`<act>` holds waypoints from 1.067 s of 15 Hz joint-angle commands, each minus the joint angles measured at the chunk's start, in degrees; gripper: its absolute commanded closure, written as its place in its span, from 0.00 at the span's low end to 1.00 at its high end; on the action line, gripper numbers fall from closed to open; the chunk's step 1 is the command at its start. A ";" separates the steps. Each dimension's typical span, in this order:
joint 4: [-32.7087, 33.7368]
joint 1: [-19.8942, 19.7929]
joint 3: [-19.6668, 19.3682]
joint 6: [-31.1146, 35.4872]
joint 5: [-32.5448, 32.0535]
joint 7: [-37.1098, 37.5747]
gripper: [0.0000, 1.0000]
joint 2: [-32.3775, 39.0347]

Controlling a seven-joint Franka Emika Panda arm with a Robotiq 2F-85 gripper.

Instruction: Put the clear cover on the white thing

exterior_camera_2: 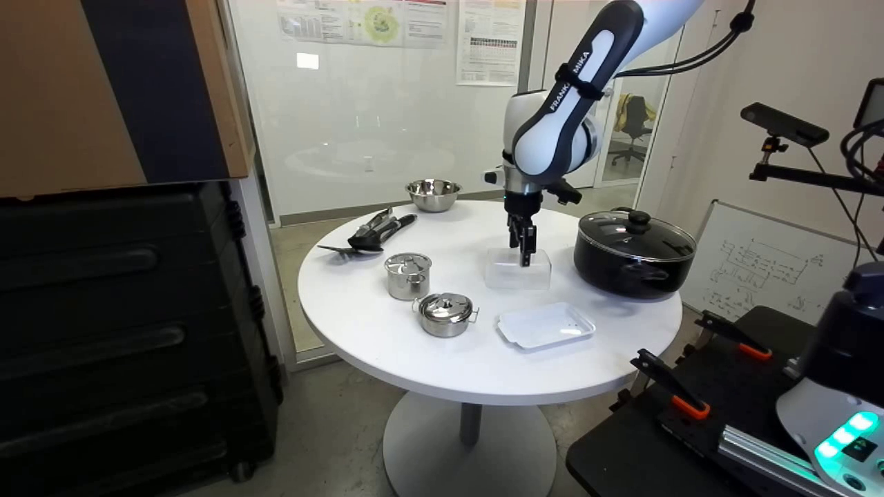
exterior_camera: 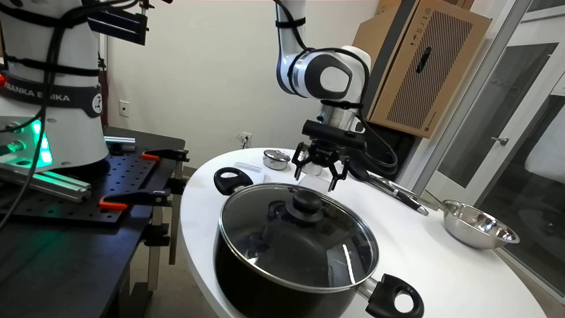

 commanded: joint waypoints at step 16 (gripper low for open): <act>0.79 0.04 0.99 0.51 -2.06 2.26 0.34 1.34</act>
